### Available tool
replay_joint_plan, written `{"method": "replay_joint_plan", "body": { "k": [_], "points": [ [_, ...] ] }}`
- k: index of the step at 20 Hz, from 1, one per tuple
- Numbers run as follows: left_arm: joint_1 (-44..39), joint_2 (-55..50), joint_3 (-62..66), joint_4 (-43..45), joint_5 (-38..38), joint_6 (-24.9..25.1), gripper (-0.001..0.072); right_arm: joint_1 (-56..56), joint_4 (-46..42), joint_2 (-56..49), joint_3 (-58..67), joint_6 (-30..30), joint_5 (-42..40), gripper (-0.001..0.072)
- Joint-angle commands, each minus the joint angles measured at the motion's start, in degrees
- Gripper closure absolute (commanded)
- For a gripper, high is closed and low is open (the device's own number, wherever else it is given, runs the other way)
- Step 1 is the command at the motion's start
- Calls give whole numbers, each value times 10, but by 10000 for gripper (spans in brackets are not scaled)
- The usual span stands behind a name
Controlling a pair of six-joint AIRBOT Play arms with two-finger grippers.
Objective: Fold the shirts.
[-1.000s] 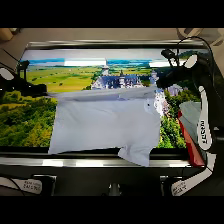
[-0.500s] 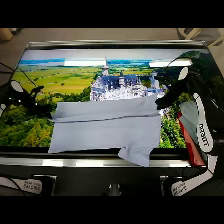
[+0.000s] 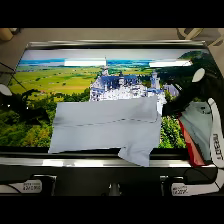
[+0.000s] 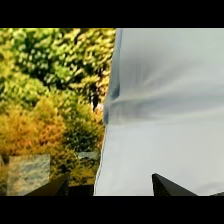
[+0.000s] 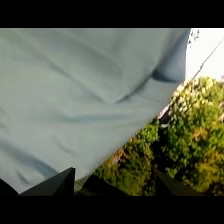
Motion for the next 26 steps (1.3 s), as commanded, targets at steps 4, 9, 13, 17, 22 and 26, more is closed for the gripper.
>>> {"method": "replay_joint_plan", "body": {
  "k": [4, 9, 13, 17, 22, 26],
  "points": [
    [32, 167, -297, -31, 89, 33, 118, -14, 33, 184, -299, -10, -133, 226],
    [38, 179, -357, -45, 138, 53, 119, -14, 33, 195, -329, -33, -125, 226],
    [32, 172, -380, -72, 181, 53, 133, -14, 33, 195, -329, -37, -134, 226],
    [31, 172, -380, -77, 202, 31, 636, -14, 44, 208, -364, -43, -138, 213],
    [31, 173, -380, -78, 196, 34, 683, -14, 97, 239, -469, -51, -216, 183],
    [31, 176, -379, -79, 191, 40, 683, -14, 157, 239, -492, -36, -235, 184]
  ]
}}
